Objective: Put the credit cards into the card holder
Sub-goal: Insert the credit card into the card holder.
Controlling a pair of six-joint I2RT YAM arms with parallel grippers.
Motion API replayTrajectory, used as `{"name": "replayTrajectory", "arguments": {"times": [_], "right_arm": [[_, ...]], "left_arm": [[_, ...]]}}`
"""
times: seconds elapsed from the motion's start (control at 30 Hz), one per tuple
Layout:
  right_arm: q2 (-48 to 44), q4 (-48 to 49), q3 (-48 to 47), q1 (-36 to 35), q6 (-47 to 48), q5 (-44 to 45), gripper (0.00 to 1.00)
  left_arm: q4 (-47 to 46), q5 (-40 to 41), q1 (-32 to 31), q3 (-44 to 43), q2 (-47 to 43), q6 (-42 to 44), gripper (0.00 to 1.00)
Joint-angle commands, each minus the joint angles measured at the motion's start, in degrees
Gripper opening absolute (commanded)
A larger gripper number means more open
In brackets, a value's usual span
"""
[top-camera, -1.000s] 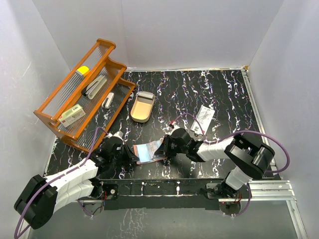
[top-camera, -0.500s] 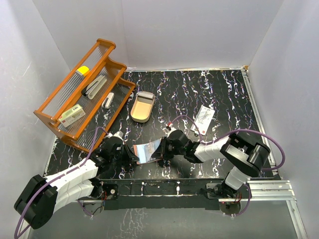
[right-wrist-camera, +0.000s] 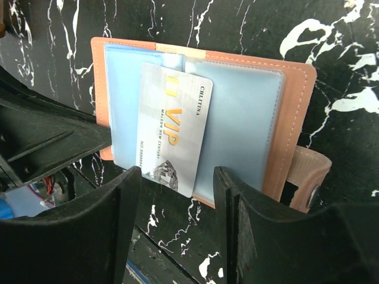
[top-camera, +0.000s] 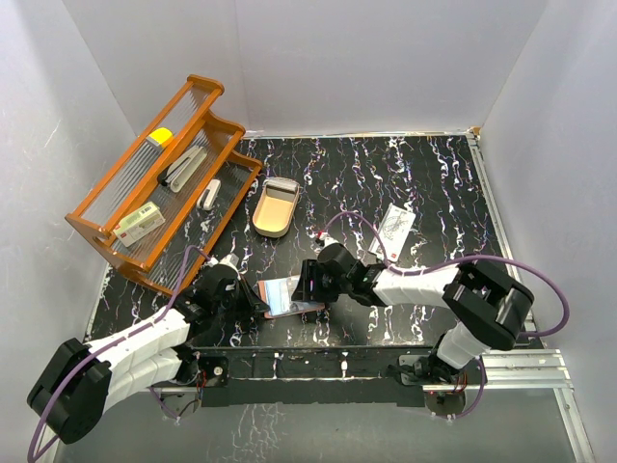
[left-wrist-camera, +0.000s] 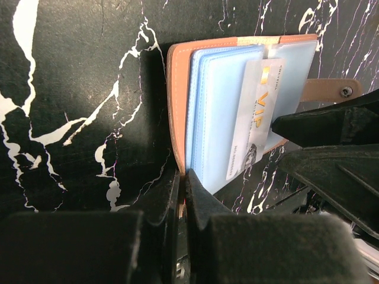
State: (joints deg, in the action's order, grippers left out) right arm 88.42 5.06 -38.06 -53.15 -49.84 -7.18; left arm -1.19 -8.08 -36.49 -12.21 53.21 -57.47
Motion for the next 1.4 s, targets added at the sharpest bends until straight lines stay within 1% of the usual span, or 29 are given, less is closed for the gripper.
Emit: {"name": "replayTrajectory", "arguments": {"times": [0.0, 0.2, 0.37, 0.6, 0.77, 1.23, 1.37], "right_arm": [[0.12, -2.95, -3.05, 0.06, 3.15, 2.54, 0.50], [3.34, 2.60, -3.13, -0.03, 3.00, -0.49, 0.50], [5.88, 7.42, -3.97, -0.20, 4.34, -4.97, 0.45], [7.85, 7.26, -7.13, -0.37, 8.36, -8.86, 0.38], [7.96, 6.48, -7.60, -0.38, 10.80, -8.37, 0.35], [7.54, 6.71, -10.19, -0.37, 20.66, -10.60, 0.36], [9.01, 5.95, -10.95, -0.38, 20.91, -11.60, 0.36]], "left_arm": [[0.68, -0.54, 0.10, 0.77, -0.20, 0.87, 0.00], [1.19, -0.41, 0.11, 0.86, -0.97, 0.74, 0.00], [0.46, -0.75, 0.10, 1.01, -1.06, 0.75, 0.00], [-0.21, -1.19, 0.06, 1.24, -0.88, 0.70, 0.00], [-0.30, -1.24, 0.10, 1.37, -0.96, 0.71, 0.00], [0.33, -1.21, 0.10, 1.25, -2.46, 0.76, 0.00], [-0.20, -1.49, 0.09, 2.00, -2.68, 0.19, 0.00]]}}
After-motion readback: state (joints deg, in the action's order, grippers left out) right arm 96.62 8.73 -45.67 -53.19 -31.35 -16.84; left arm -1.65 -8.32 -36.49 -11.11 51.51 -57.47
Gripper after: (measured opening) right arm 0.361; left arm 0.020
